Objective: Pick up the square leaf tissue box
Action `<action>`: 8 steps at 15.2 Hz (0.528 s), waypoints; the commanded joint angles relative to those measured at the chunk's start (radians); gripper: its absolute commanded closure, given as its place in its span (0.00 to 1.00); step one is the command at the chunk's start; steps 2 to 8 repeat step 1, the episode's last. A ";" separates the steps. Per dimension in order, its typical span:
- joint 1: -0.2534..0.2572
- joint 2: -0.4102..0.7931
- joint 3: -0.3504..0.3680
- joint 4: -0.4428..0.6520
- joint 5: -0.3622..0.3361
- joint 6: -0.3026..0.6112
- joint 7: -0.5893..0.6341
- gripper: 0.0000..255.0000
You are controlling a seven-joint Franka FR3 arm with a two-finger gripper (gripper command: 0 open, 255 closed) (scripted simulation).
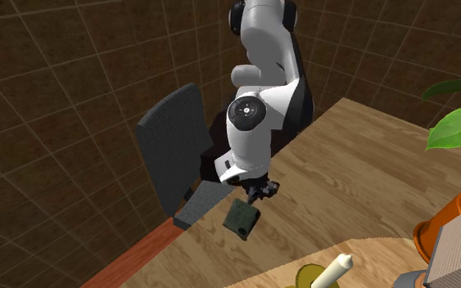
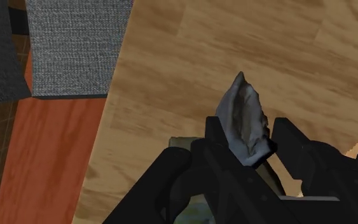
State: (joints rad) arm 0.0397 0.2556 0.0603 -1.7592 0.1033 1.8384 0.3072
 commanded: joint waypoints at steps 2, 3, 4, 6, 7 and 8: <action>0.000 -0.003 0.000 0.007 0.000 -0.009 0.001 1.00; 0.000 -0.003 0.000 0.007 0.000 -0.009 0.001 1.00; 0.000 -0.003 0.000 0.007 0.000 -0.009 0.001 1.00; 0.000 -0.003 0.000 0.007 0.000 -0.009 0.001 1.00; 0.000 -0.003 0.000 0.007 0.000 -0.009 0.001 1.00; 0.000 -0.003 0.000 0.007 0.000 -0.009 0.001 1.00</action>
